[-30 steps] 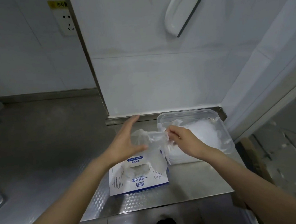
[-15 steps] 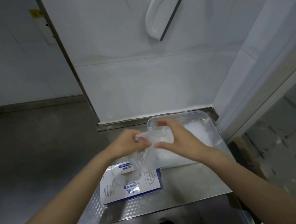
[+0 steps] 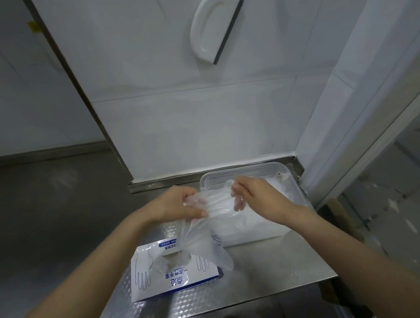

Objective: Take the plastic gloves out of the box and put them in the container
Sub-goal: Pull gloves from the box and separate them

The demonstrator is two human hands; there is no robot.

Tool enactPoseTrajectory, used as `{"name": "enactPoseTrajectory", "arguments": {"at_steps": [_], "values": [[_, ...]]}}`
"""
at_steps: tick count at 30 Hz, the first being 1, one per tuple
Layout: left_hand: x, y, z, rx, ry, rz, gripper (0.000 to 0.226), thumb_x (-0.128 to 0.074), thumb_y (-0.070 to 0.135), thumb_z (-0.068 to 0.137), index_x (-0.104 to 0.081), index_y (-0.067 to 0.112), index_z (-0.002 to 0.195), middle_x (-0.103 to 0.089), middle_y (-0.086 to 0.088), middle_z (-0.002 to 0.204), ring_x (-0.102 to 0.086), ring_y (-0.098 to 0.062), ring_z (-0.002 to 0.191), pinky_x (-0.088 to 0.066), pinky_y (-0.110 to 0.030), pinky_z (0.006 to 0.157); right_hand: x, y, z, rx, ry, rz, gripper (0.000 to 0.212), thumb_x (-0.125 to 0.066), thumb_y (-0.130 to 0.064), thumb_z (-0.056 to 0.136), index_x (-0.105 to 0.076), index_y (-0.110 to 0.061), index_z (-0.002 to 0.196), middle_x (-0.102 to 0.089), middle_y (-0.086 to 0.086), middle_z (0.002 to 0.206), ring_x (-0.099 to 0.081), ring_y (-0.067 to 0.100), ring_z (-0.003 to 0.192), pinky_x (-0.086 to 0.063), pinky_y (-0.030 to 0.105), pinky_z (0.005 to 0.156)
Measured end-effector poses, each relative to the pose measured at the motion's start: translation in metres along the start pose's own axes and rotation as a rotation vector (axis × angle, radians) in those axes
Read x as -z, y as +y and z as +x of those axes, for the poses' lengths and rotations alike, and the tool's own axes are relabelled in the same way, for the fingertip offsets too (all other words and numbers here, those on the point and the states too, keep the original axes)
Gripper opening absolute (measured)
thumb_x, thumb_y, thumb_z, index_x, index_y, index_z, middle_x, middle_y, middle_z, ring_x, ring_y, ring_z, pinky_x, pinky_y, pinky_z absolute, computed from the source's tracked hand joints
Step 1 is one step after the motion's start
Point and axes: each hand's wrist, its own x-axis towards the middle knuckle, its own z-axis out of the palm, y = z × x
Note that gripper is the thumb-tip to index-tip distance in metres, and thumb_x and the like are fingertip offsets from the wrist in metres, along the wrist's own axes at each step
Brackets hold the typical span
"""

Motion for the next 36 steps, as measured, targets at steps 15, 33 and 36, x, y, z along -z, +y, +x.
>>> {"name": "enactPoseTrajectory", "arguments": {"at_steps": [15, 33, 36], "values": [[-0.022, 0.023, 0.034, -0.02, 0.099, -0.29, 0.012, -0.069, 0.006, 0.083, -0.065, 0.016, 0.087, -0.064, 0.005, 0.07, -0.065, -0.015, 0.062, -0.058, -0.029, 0.066, 0.029, 0.025, 0.004, -0.152, 0.061, 0.357, 0.015, -0.062, -0.003, 0.088, -0.058, -0.01, 0.075, -0.062, -0.001, 0.066, -0.059, 0.002, 0.048, -0.051, 0.018, 0.057], [-0.025, 0.016, 0.059, -0.493, 0.527, 0.088, 0.041, -0.073, -0.006, 0.072, -0.064, 0.033, 0.066, -0.062, 0.015, 0.102, -0.056, 0.001, 0.102, -0.038, -0.018, 0.094, 0.055, 0.038, -0.024, 0.485, 0.358, -0.342, 0.027, -0.056, -0.001, 0.084, -0.07, -0.012, 0.104, -0.07, 0.002, 0.101, -0.065, 0.014, 0.092, -0.053, 0.028, 0.081], [-0.037, 0.0, 0.064, -0.427, 0.437, 0.449, 0.023, -0.071, 0.004, 0.08, -0.072, 0.026, 0.075, -0.06, 0.012, 0.111, -0.051, -0.018, 0.118, -0.03, -0.03, 0.098, 0.034, 0.061, -0.021, 0.232, -0.037, -0.506, 0.045, -0.046, 0.005, 0.089, -0.061, -0.02, 0.122, -0.06, 0.0, 0.125, -0.057, 0.017, 0.114, -0.043, 0.028, 0.094]]}}
